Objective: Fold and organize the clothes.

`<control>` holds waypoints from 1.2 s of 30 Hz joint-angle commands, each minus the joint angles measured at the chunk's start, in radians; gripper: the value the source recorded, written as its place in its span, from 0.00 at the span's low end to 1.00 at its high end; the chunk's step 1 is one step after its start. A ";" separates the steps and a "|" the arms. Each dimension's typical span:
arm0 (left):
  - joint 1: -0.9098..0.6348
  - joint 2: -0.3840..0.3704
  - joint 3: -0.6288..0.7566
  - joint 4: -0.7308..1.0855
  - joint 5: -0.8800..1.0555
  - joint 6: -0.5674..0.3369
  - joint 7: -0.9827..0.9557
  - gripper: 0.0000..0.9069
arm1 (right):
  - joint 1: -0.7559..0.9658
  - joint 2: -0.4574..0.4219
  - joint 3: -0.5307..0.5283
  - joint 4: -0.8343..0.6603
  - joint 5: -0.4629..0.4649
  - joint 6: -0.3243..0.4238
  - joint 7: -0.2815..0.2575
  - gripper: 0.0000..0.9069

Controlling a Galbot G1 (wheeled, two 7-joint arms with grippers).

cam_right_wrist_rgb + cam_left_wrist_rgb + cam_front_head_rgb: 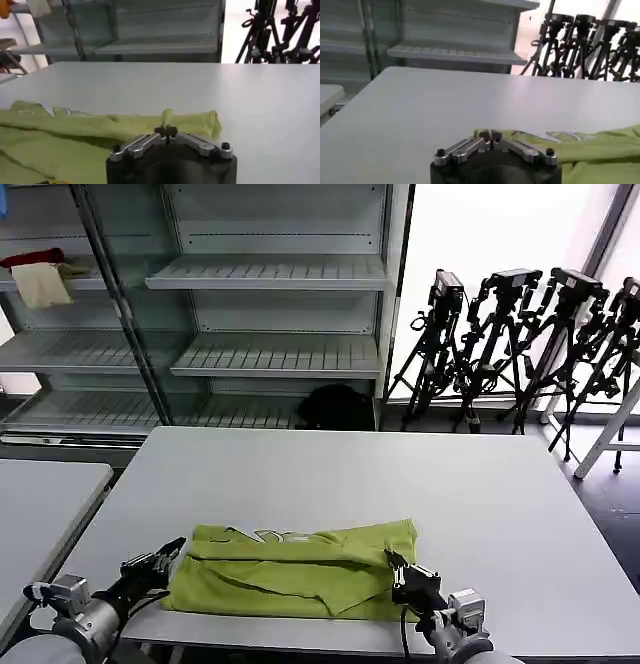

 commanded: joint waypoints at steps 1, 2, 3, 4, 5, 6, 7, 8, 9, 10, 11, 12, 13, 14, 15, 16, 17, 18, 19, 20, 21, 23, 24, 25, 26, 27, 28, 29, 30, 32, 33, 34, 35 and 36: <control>0.004 -0.023 0.010 -0.015 0.031 -0.001 -0.028 1.00 | -0.010 0.043 0.004 -0.040 -0.245 0.002 -0.009 1.00; 0.004 -0.026 0.010 -0.017 0.031 -0.002 -0.032 1.00 | -0.007 0.041 0.003 -0.043 -0.251 0.002 -0.005 1.00; 0.005 -0.027 0.010 -0.020 0.031 -0.002 -0.035 1.00 | -0.005 0.041 0.003 -0.046 -0.258 0.002 -0.004 1.00; 0.005 -0.031 0.010 -0.023 0.033 -0.002 -0.042 1.00 | -0.002 0.044 0.006 -0.051 -0.277 0.002 -0.005 1.00; 0.006 -0.034 0.010 -0.025 0.042 -0.002 -0.047 1.00 | -0.001 0.045 0.009 -0.052 -0.282 0.002 -0.004 1.00; 0.006 -0.036 0.012 -0.028 0.058 -0.003 -0.055 1.00 | 0.000 0.044 0.009 -0.053 -0.288 0.002 -0.004 1.00; 0.008 -0.039 0.013 -0.028 0.083 -0.009 -0.060 1.00 | 0.001 0.042 0.012 -0.054 -0.294 0.003 -0.003 1.00; 0.009 -0.046 0.015 -0.027 0.105 -0.017 -0.066 1.00 | 0.001 0.043 0.016 -0.052 -0.291 0.003 -0.004 1.00; 0.010 -0.048 0.018 -0.028 0.119 -0.020 -0.077 1.00 | 0.001 0.044 0.020 -0.052 -0.291 0.003 -0.005 1.00; 0.011 -0.060 0.028 -0.025 0.157 -0.032 -0.088 1.00 | 0.006 0.048 0.034 -0.050 -0.287 0.004 -0.007 1.00; 0.011 -0.069 0.036 -0.020 0.186 -0.038 -0.098 1.00 | 0.014 0.052 0.050 -0.047 -0.268 0.004 -0.007 1.00; 0.011 -0.077 0.047 -0.016 0.198 -0.039 -0.112 1.00 | 0.024 0.057 0.070 -0.043 -0.227 0.005 -0.006 1.00; 0.010 -0.086 0.059 -0.006 0.201 -0.046 -0.126 1.00 | 0.039 0.062 0.090 -0.036 -0.165 0.006 0.000 1.00; 0.009 -0.096 0.073 0.003 0.205 -0.047 -0.138 1.00 | 0.052 0.065 0.104 -0.032 -0.136 0.007 0.005 1.00; 0.009 -0.104 0.084 0.008 0.211 -0.048 -0.146 1.00 | 0.070 0.068 0.140 -0.024 -0.041 0.014 0.014 1.00; 0.007 -0.120 0.099 0.015 0.212 -0.059 -0.158 1.00 | 0.101 0.071 0.176 -0.015 0.059 0.026 0.019 1.00; 0.004 -0.131 0.109 0.021 0.211 -0.059 -0.166 1.00 | 0.126 0.073 0.200 -0.008 0.142 0.028 0.028 1.00; 0.000 -0.142 0.121 0.021 0.207 -0.059 -0.174 1.00 | 0.155 0.074 0.227 -0.002 0.197 0.026 0.035 1.00; -0.005 -0.152 0.129 0.025 0.204 -0.058 -0.177 1.00 | 0.175 0.071 0.241 0.001 0.230 0.026 0.042 1.00; -0.009 -0.159 0.138 0.026 0.209 -0.058 -0.183 1.00 | 0.194 0.070 0.252 0.002 0.238 0.026 0.045 1.00; -0.013 -0.166 0.149 0.029 0.209 -0.057 -0.193 1.00 | 0.220 0.067 0.268 0.005 0.255 0.024 0.051 1.00; -0.018 -0.177 0.162 0.034 0.220 -0.057 -0.201 1.00 | 0.252 0.060 0.286 0.009 0.282 0.006 0.062 1.00; -0.021 -0.183 0.170 0.041 0.223 -0.059 -0.204 1.00 | 0.262 0.058 0.291 0.010 0.285 0.006 0.066 1.00; -0.024 -0.187 0.173 0.046 0.231 -0.061 -0.207 1.00 | 0.270 0.056 0.297 0.009 0.285 0.006 0.067 1.00; -0.025 -0.189 0.176 0.054 0.230 -0.065 -0.211 1.00 | 0.273 0.053 0.300 0.010 0.286 0.005 0.067 1.00; -0.026 -0.192 0.177 0.059 0.229 -0.066 -0.211 1.00 | 0.274 0.051 0.304 0.009 0.285 0.005 0.065 1.00; -0.026 -0.193 0.178 0.064 0.228 -0.068 -0.212 1.00 | 0.273 0.050 0.305 0.008 0.285 0.005 0.064 1.00; -0.027 -0.194 0.179 0.066 0.225 -0.068 -0.212 0.96 | 0.271 0.050 0.306 0.008 0.284 0.005 0.062 1.00; -0.026 -0.195 0.180 0.068 0.223 -0.068 -0.212 0.83 | 0.269 0.052 0.306 0.006 0.283 0.005 0.061 1.00; -0.026 -0.197 0.184 0.068 0.222 -0.066 -0.211 0.61 | 0.266 0.056 0.305 0.003 0.282 0.005 0.061 1.00; -0.027 -0.198 0.185 0.069 0.222 -0.062 -0.211 0.22 | 0.266 0.059 0.304 0.001 0.280 0.006 0.061 1.00; -0.030 -0.200 0.187 0.070 0.219 -0.057 -0.211 0.18 | 0.266 0.060 0.304 -0.001 0.278 0.006 0.061 1.00; -0.032 -0.201 0.188 0.072 0.214 -0.051 -0.212 0.09 | 0.266 0.061 0.303 -0.002 0.277 0.005 0.063 1.00; -0.035 -0.204 0.188 0.074 0.211 -0.047 -0.212 0.04 | 0.267 0.061 0.303 -0.003 0.275 0.005 0.065 1.00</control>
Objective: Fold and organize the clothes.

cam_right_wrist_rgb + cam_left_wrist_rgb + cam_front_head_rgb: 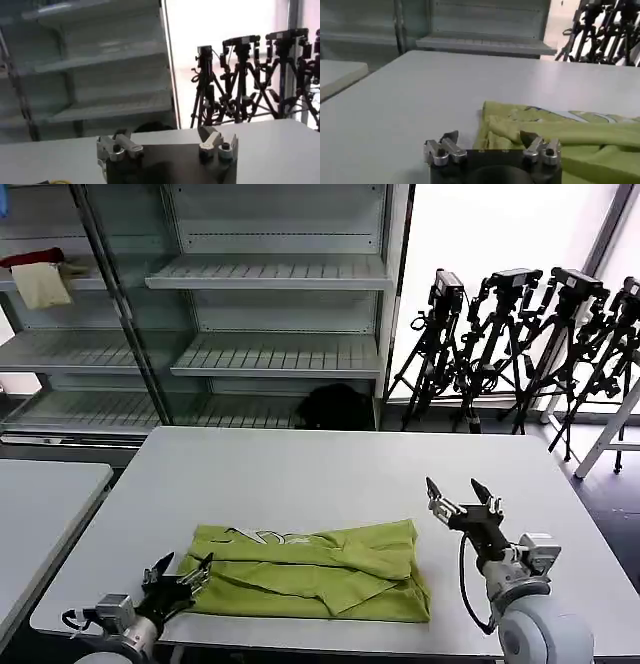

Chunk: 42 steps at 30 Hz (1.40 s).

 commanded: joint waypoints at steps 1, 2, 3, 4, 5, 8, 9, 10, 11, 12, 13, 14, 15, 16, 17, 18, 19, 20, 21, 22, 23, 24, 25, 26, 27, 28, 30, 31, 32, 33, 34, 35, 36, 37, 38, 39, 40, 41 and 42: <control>-0.015 -0.036 0.035 0.028 0.011 0.014 -0.026 0.02 | 0.066 0.004 0.057 -0.002 0.102 -0.003 0.017 1.00; -0.019 -0.038 0.034 0.029 0.001 0.018 -0.025 0.01 | 0.066 0.003 0.057 -0.003 0.102 -0.003 0.017 1.00; -0.023 -0.039 0.033 0.029 -0.017 0.026 -0.026 0.01 | 0.066 0.003 0.057 -0.004 0.101 -0.003 0.016 1.00; -0.025 -0.039 0.032 0.031 -0.024 0.029 -0.027 0.01 | 0.066 0.002 0.058 -0.005 0.097 -0.003 0.013 1.00; -0.027 -0.039 0.031 0.032 -0.036 0.032 -0.027 0.01 | 0.065 0.002 0.059 -0.007 0.093 -0.003 0.011 1.00; -0.028 -0.036 0.031 0.036 -0.060 0.034 -0.025 0.01 | 0.067 0.001 0.061 -0.012 0.087 -0.004 0.013 1.00; -0.026 -0.035 0.032 0.037 -0.069 0.032 -0.025 0.01 | 0.067 0.000 0.062 -0.014 0.086 -0.004 0.014 1.00; -0.026 -0.036 0.033 0.037 -0.071 0.030 -0.026 0.01 | 0.067 -0.001 0.062 -0.014 0.084 -0.003 0.014 1.00; -0.026 -0.038 0.034 0.038 -0.071 0.028 -0.025 0.00 | 0.068 -0.002 0.063 -0.016 0.081 -0.004 0.013 1.00; -0.025 -0.038 0.037 0.039 -0.071 0.023 -0.027 0.00 | 0.069 -0.003 0.063 -0.017 0.081 -0.004 0.014 1.00; -0.025 -0.039 0.039 0.040 -0.070 0.018 -0.030 0.00 | 0.071 -0.003 0.064 -0.018 0.081 -0.004 0.016 1.00; -0.025 -0.040 0.040 0.041 -0.066 0.014 -0.030 0.00 | 0.073 -0.003 0.064 -0.019 0.080 -0.004 0.017 1.00; -0.025 -0.040 0.043 0.041 -0.065 0.006 -0.032 0.00 | 0.075 -0.005 0.063 -0.021 0.080 -0.004 0.019 1.00; -0.024 -0.040 0.044 0.041 -0.062 0.002 -0.033 0.00 | 0.076 -0.005 0.063 -0.021 0.080 -0.004 0.019 1.00; -0.024 -0.041 0.045 0.041 -0.055 -0.010 -0.035 0.00 | 0.077 -0.005 0.063 -0.021 0.080 -0.004 0.020 1.00; -0.025 -0.043 0.045 0.041 -0.037 -0.023 -0.035 0.00 | 0.078 -0.006 0.063 -0.022 0.078 -0.004 0.019 1.00; -0.025 -0.043 0.044 0.040 -0.033 -0.036 -0.035 0.00 | 0.078 -0.007 0.063 -0.023 0.078 -0.004 0.020 1.00; -0.024 -0.044 0.042 0.039 0.005 -0.059 -0.033 0.00 | 0.079 -0.007 0.063 -0.023 0.078 -0.004 0.020 1.00; -0.023 -0.044 0.031 0.036 0.036 -0.071 -0.029 0.00 | 0.080 -0.008 0.065 -0.025 0.078 -0.004 0.020 1.00; -0.023 -0.043 0.023 0.031 0.055 -0.098 -0.026 0.00 | 0.081 -0.009 0.065 -0.026 0.078 -0.004 0.020 1.00; -0.021 -0.040 -0.006 0.020 0.081 -0.116 -0.009 0.00 | 0.083 -0.009 0.067 -0.028 0.078 -0.004 0.021 1.00; -0.022 -0.034 -0.035 0.015 0.123 -0.129 0.006 0.00 | 0.084 -0.010 0.069 -0.031 0.078 -0.004 0.021 1.00; -0.022 -0.029 -0.060 0.010 0.140 -0.141 0.017 0.00 | 0.085 -0.010 0.070 -0.032 0.079 -0.004 0.021 1.00; -0.025 -0.010 -0.118 0.004 0.157 -0.147 0.034 0.00 | 0.085 -0.012 0.072 -0.036 0.079 -0.003 0.020 1.00; -0.028 0.004 -0.148 0.002 0.212 -0.148 0.051 0.00 | 0.086 -0.012 0.073 -0.037 0.079 -0.004 0.019 1.00; -0.029 0.019 -0.174 0.001 0.226 -0.150 0.059 0.00 | 0.086 -0.013 0.074 -0.041 0.079 -0.003 0.019 1.00; -0.032 0.074 -0.248 0.000 0.275 -0.157 0.083 0.00 | 0.087 -0.013 0.075 -0.051 0.079 -0.003 0.017 1.00; -0.033 0.087 -0.271 0.000 0.284 -0.158 0.088 0.00 | 0.087 -0.012 0.074 -0.053 0.079 -0.003 0.017 1.00; -0.035 0.112 -0.308 -0.002 0.320 -0.166 0.102 0.00 | 0.087 -0.010 0.073 -0.057 0.079 -0.003 0.016 1.00; -0.037 0.127 -0.327 -0.005 0.331 -0.168 0.106 0.00 | 0.087 -0.008 0.072 -0.059 0.078 -0.003 0.015 1.00; -0.041 0.142 -0.342 -0.010 0.336 -0.165 0.113 0.00 | 0.086 -0.007 0.071 -0.060 0.078 -0.003 0.014 1.00; -0.043 0.153 -0.352 -0.017 0.336 -0.161 0.117 0.00 | 0.085 -0.005 0.069 -0.061 0.076 -0.003 0.014 1.00; -0.045 0.160 -0.357 -0.027 0.334 -0.154 0.120 0.00 | 0.085 -0.004 0.068 -0.063 0.074 -0.003 0.012 1.00; -0.047 0.162 -0.358 -0.035 0.334 -0.147 0.125 0.00 | 0.084 -0.003 0.068 -0.063 0.071 -0.003 0.011 1.00; -0.047 0.162 -0.353 -0.054 0.333 -0.141 0.125 0.00 | 0.083 -0.001 0.068 -0.064 0.067 -0.003 0.009 1.00; -0.048 0.156 -0.346 -0.072 0.329 -0.130 0.123 0.00 | 0.082 -0.001 0.069 -0.064 0.066 -0.003 0.007 1.00; -0.050 0.146 -0.336 -0.091 0.315 -0.121 0.123 0.00 | 0.080 -0.001 0.070 -0.064 0.063 -0.003 0.004 1.00; -0.053 0.126 -0.309 -0.136 0.288 -0.095 0.120 0.00 | 0.077 -0.001 0.072 -0.065 0.060 -0.003 0.002 1.00; -0.053 0.115 -0.291 -0.150 0.258 -0.078 0.116 0.00 | 0.076 -0.001 0.072 -0.065 0.059 -0.003 0.001 1.00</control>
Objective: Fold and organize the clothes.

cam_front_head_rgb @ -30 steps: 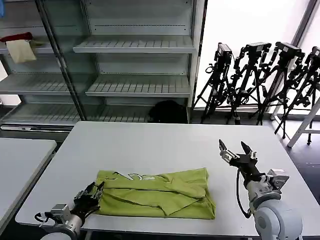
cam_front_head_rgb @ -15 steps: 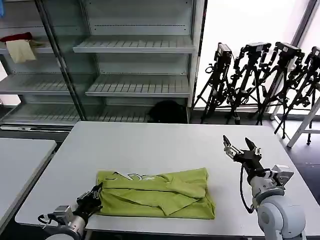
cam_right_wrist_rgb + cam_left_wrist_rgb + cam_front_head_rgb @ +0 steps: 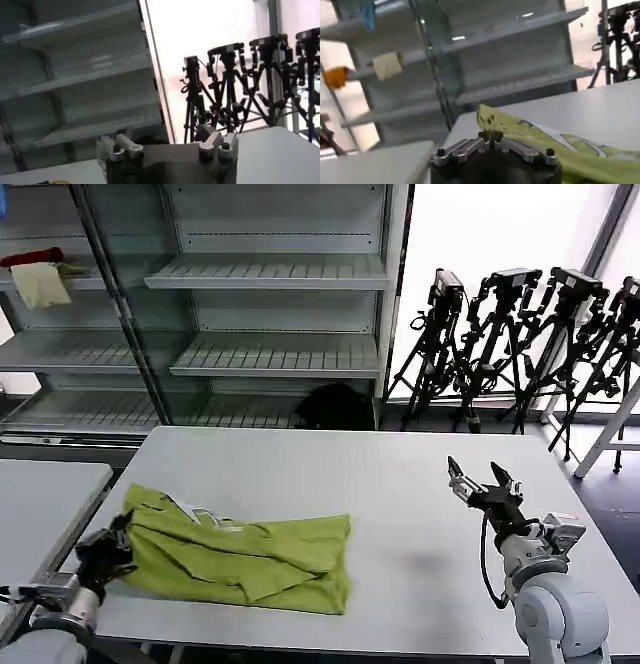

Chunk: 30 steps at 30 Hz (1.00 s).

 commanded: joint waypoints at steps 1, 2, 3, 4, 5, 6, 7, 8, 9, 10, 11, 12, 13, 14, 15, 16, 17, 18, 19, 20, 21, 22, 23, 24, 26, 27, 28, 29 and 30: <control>-0.010 0.015 -0.032 -0.182 -0.003 0.068 0.029 0.00 | -0.007 0.002 0.006 -0.009 -0.014 0.000 -0.009 1.00; -0.013 -0.014 0.038 -0.220 -0.043 0.105 0.012 0.00 | -0.011 0.002 0.008 -0.009 -0.019 0.000 -0.013 1.00; -0.016 -0.023 0.070 -0.239 -0.050 0.116 0.004 0.00 | -0.013 0.003 0.008 -0.010 -0.022 0.000 -0.014 1.00; -0.023 -0.054 0.142 -0.260 -0.065 0.139 -0.009 0.00 | -0.015 0.005 0.009 -0.010 -0.024 0.000 -0.015 1.00; -0.038 -0.080 0.208 -0.277 -0.076 0.169 -0.027 0.00 | -0.017 0.005 0.010 -0.011 -0.027 0.001 -0.018 1.00; -0.054 -0.096 0.285 -0.282 -0.090 0.188 -0.057 0.00 | -0.019 0.006 0.010 -0.010 -0.031 0.001 -0.018 1.00; -0.077 -0.113 0.351 -0.286 -0.096 0.211 -0.079 0.00 | -0.020 0.006 0.010 -0.011 -0.032 0.000 -0.019 1.00; -0.100 -0.130 0.421 -0.285 -0.096 0.228 -0.103 0.00 | -0.023 0.006 0.011 -0.011 -0.035 0.000 -0.024 1.00; -0.113 -0.138 0.480 -0.279 -0.096 0.229 -0.134 0.00 | -0.026 0.006 0.011 -0.010 -0.039 0.001 -0.025 1.00; -0.132 -0.148 0.514 -0.268 -0.093 0.230 -0.150 0.00 | -0.029 0.006 0.011 -0.009 -0.042 0.000 -0.025 1.00; -0.142 -0.164 0.575 -0.250 -0.088 0.231 -0.160 0.00 | -0.032 0.007 0.013 -0.009 -0.044 0.001 -0.027 1.00; -0.149 -0.170 0.600 -0.239 -0.082 0.231 -0.169 0.00 | -0.035 0.007 0.014 -0.008 -0.044 0.001 -0.028 1.00; -0.154 -0.181 0.630 -0.222 -0.072 0.231 -0.170 0.00 | -0.039 0.006 0.018 -0.007 -0.045 0.001 -0.030 1.00; -0.157 -0.191 0.659 -0.204 -0.059 0.231 -0.171 0.00 | -0.043 0.006 0.022 -0.007 -0.046 0.001 -0.033 1.00; -0.158 -0.196 0.669 -0.193 -0.056 0.231 -0.172 0.00 | -0.047 0.006 0.026 -0.007 -0.046 0.002 -0.036 1.00; -0.158 -0.203 0.683 -0.179 -0.051 0.230 -0.172 0.00 | -0.050 0.005 0.030 -0.006 -0.046 0.003 -0.038 1.00; -0.157 -0.206 0.694 -0.170 -0.046 0.230 -0.172 0.00 | -0.054 0.004 0.034 -0.007 -0.046 0.003 -0.040 1.00; -0.156 -0.210 0.702 -0.159 -0.032 0.230 -0.171 0.00 | -0.056 0.004 0.038 -0.007 -0.046 0.003 -0.041 1.00; -0.154 -0.212 0.713 -0.147 -0.023 0.231 -0.171 0.00 | -0.059 0.003 0.041 -0.008 -0.046 0.005 -0.043 1.00; -0.153 -0.214 0.717 -0.143 -0.014 0.230 -0.169 0.00 | -0.061 0.003 0.044 -0.009 -0.046 0.006 -0.045 1.00; -0.153 -0.215 0.719 -0.138 -0.010 0.230 -0.170 0.00 | -0.062 0.003 0.045 -0.009 -0.046 0.006 -0.045 1.00; -0.152 -0.219 0.727 -0.122 -0.004 0.230 -0.170 0.00 | -0.063 0.004 0.046 -0.009 -0.046 0.007 -0.046 1.00; -0.153 -0.221 0.730 -0.116 0.004 0.230 -0.171 0.00 | -0.064 0.005 0.046 -0.010 -0.048 0.008 -0.047 1.00; -0.153 -0.224 0.733 -0.112 0.006 0.230 -0.173 0.00 | -0.065 0.006 0.045 -0.010 -0.049 0.009 -0.047 1.00; -0.151 -0.224 0.738 -0.095 0.020 0.231 -0.174 0.00 | -0.063 0.007 0.043 -0.011 -0.052 0.009 -0.048 1.00; -0.150 -0.225 0.738 -0.092 0.020 0.231 -0.174 0.00 | -0.063 0.007 0.043 -0.012 -0.053 0.009 -0.048 1.00; -0.149 -0.226 0.739 -0.085 0.022 0.231 -0.178 0.00 | -0.062 0.007 0.042 -0.012 -0.054 0.009 -0.047 1.00; -0.149 -0.228 0.738 -0.080 0.025 0.231 -0.178 0.00 | -0.060 0.007 0.041 -0.013 -0.055 0.009 -0.047 1.00; -0.150 -0.230 0.738 -0.071 0.025 0.231 -0.178 0.00 | -0.060 0.007 0.040 -0.014 -0.057 0.009 -0.048 1.00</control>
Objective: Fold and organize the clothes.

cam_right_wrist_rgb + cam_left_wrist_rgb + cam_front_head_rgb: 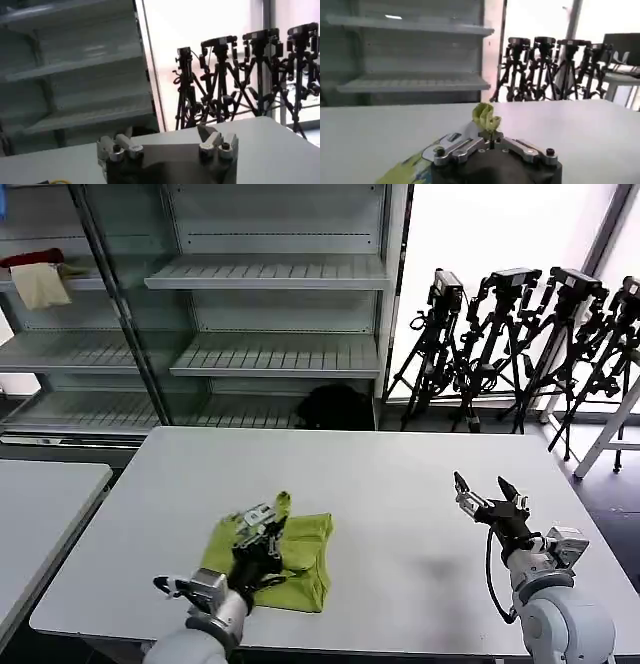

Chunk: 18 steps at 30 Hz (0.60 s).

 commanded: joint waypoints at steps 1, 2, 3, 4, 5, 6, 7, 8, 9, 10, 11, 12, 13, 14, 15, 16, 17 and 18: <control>-0.025 -0.045 0.135 0.071 0.038 0.026 -0.036 0.00 | -0.001 0.001 -0.001 -0.003 -0.010 0.001 -0.002 1.00; -0.028 -0.048 0.134 0.084 0.040 0.025 -0.035 0.00 | -0.001 0.002 -0.002 -0.004 -0.011 0.001 -0.002 1.00; -0.031 -0.050 0.134 0.090 0.039 0.025 -0.036 0.00 | -0.001 0.002 -0.003 -0.004 -0.014 0.001 -0.002 1.00; -0.038 -0.057 0.132 0.103 0.044 0.025 -0.036 0.01 | -0.001 0.003 -0.005 -0.005 -0.018 0.002 -0.003 1.00; -0.043 -0.062 0.131 0.116 0.043 0.025 -0.036 0.01 | -0.001 0.003 -0.006 -0.005 -0.020 0.002 -0.003 1.00; -0.047 -0.067 0.131 0.120 0.042 0.025 -0.041 0.02 | 0.000 0.004 -0.007 -0.005 -0.021 0.002 -0.003 1.00; -0.052 -0.075 0.131 0.138 0.044 0.025 -0.042 0.02 | 0.000 0.004 -0.007 -0.005 -0.023 0.002 -0.004 1.00; -0.055 -0.079 0.133 0.149 0.044 0.025 -0.043 0.02 | 0.000 0.005 -0.007 -0.006 -0.025 0.002 -0.004 1.00; -0.056 -0.083 0.138 0.155 0.044 0.025 -0.049 0.02 | 0.001 0.005 -0.007 -0.007 -0.026 0.002 -0.003 1.00; -0.056 -0.087 0.145 0.156 0.050 0.025 -0.051 0.04 | 0.002 0.004 -0.006 -0.008 -0.027 0.002 -0.003 1.00; -0.053 -0.089 0.150 0.155 0.051 0.026 -0.051 1.00 | 0.002 0.004 -0.006 -0.009 -0.028 0.002 -0.004 1.00; -0.049 -0.090 0.159 0.153 0.051 0.025 -0.056 1.00 | 0.003 0.003 -0.005 -0.010 -0.028 0.002 -0.003 1.00; -0.046 -0.094 0.166 0.140 0.051 0.025 -0.064 1.00 | 0.005 0.003 -0.003 -0.013 -0.028 0.001 -0.002 1.00; -0.040 -0.095 0.179 0.133 0.048 0.025 -0.073 1.00 | 0.006 0.002 -0.003 -0.015 -0.029 0.001 -0.002 1.00; -0.035 -0.096 0.192 0.122 0.046 0.025 -0.083 1.00 | 0.007 0.002 -0.002 -0.016 -0.029 0.001 -0.001 1.00; -0.030 -0.096 0.205 0.111 0.047 0.026 -0.094 1.00 | 0.009 0.002 -0.003 -0.018 -0.029 0.001 0.001 1.00; -0.025 -0.097 0.218 0.096 0.047 0.026 -0.104 1.00 | 0.011 0.003 -0.003 -0.020 -0.030 -0.001 0.002 1.00; -0.016 -0.097 0.230 0.083 0.046 0.026 -0.108 1.00 | 0.013 0.004 -0.003 -0.021 -0.031 -0.002 0.004 1.00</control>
